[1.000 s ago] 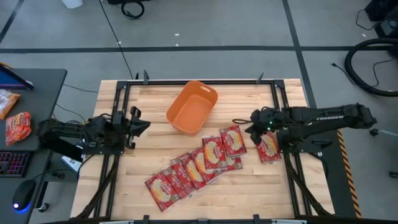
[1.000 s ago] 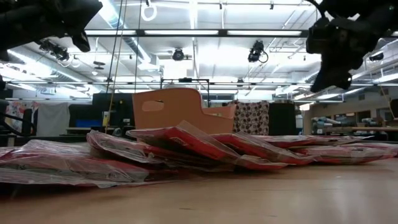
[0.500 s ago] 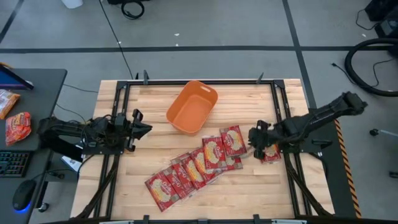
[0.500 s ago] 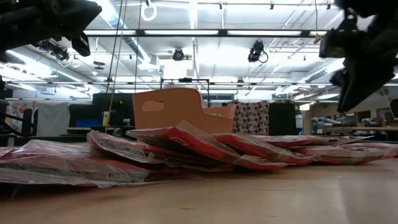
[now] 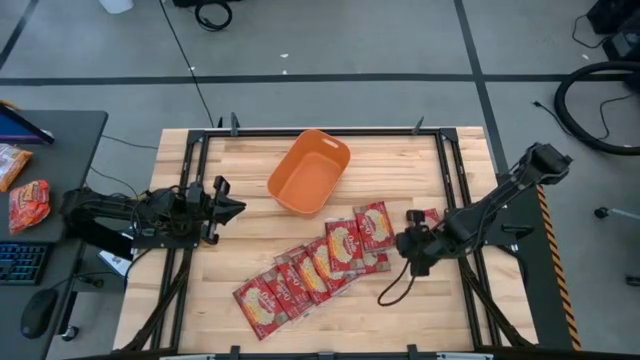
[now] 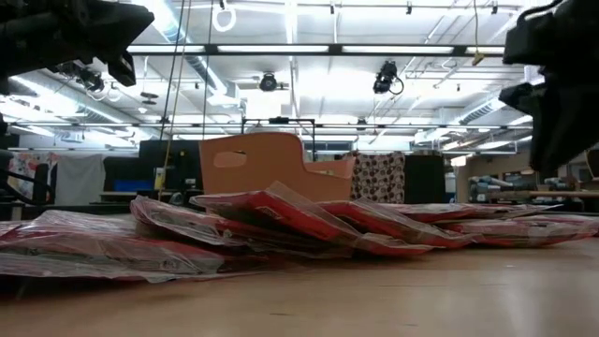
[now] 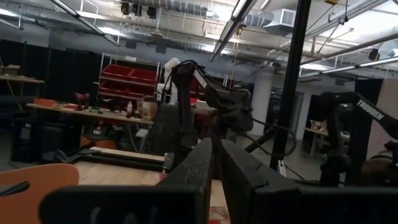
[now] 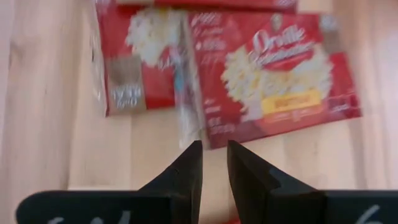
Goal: Sort popcorn bags into baskets
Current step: Put the red popcorn bag into the orange bin
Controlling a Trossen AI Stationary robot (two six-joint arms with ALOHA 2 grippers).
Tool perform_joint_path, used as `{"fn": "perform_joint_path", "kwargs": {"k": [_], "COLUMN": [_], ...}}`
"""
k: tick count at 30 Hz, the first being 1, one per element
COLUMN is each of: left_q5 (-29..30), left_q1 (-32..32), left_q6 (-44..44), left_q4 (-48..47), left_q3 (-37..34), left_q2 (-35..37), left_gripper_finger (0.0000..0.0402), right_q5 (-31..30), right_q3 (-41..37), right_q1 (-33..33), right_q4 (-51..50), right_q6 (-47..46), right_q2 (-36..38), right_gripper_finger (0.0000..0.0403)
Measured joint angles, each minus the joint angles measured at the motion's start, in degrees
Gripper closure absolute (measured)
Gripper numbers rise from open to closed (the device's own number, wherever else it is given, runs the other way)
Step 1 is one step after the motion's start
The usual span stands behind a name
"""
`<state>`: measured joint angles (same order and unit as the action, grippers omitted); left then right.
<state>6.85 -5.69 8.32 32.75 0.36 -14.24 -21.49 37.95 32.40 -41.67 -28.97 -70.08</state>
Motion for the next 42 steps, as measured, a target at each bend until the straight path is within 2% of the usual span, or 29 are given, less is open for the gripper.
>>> {"fn": "perform_joint_path", "kwargs": {"k": [4, 6, 13, 18, 24, 28, 32, 42], "left_q5": [0.0, 0.0, 1.9, 2.8, 2.8, 2.8, 2.8, 2.8], "left_q1": [0.0, 0.0, 0.0, 0.0, 0.0, 0.0, 0.0, 0.0], "left_q6": [-1.0, -1.8, -3.6, -3.7, -3.6, -3.5, -3.0, -3.0], "left_q4": [0.0, 0.0, 0.0, 0.0, 0.0, 0.0, 0.0, -0.1], "left_q3": [0.0, 0.0, 0.0, 0.0, 0.0, 0.0, 0.0, 0.0], "left_q2": [0.0, 0.0, 0.0, 0.0, 0.0, 0.0, 0.0, 0.0], "left_gripper_finger": [0.0365, 0.0365, 0.0365, 0.0365, 0.0365, 0.0365, 0.0365, 0.0365], "right_q5": [5.4, 5.9, -3.6, -11.0, -7.7, -8.5, -12.5, -21.6], "right_q3": [1.2, 3.3, 13.7, 17.2, 17.2, 17.2, 15.2, 10.9], "right_q1": [-0.4, -0.3, 3.4, 6.0, 6.7, 7.6, 9.2, 10.1], "right_q4": [-0.8, -2.4, -14.1, -17.1, -20.9, -24.1, -20.9, -9.4], "right_q6": [0.8, 0.7, 7.8, 10.7, 6.9, 3.2, 2.3, 2.1], "right_q2": [-4.0, -6.9, -20.0, -25.9, -26.2, -26.6, -28.3, -31.6], "right_gripper_finger": [0.0305, 0.0290, 0.0240, 0.0220, 0.0185, 0.0156, 0.0150, 0.0167]}}
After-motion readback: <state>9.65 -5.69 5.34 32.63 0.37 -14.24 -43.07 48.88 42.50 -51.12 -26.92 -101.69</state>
